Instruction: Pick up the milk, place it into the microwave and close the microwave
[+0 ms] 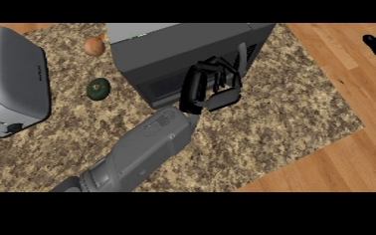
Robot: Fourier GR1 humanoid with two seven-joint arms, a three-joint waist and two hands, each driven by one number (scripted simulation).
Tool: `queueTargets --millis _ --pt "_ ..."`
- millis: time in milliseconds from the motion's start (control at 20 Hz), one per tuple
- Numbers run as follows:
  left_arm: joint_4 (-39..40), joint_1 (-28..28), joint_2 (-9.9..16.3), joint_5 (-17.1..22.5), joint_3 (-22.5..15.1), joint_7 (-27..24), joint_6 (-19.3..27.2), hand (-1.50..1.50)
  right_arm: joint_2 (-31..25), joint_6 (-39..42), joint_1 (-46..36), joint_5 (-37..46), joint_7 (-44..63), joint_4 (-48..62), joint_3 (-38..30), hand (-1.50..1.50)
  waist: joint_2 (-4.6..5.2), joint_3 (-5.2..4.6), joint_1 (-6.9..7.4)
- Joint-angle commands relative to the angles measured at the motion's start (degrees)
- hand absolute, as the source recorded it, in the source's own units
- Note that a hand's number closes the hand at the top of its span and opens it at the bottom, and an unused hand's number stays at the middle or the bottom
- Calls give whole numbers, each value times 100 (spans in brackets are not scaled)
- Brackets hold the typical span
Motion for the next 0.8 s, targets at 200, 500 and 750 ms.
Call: queueTargets --millis 200,500,750 --pt "492 -391 -2 252 143 46 -117 150 -124 170 -105 -240 137 -41 67 -150 88 -11 -22" --pt "519 -453 -2 366 53 -34 -75 150 -183 444 -96 -482 227 -46 204 -150 95 0 -47" --pt "603 -436 -2 443 1 -120 -103 150 -253 469 -101 -630 311 -69 226 -150 92 -8 -80"
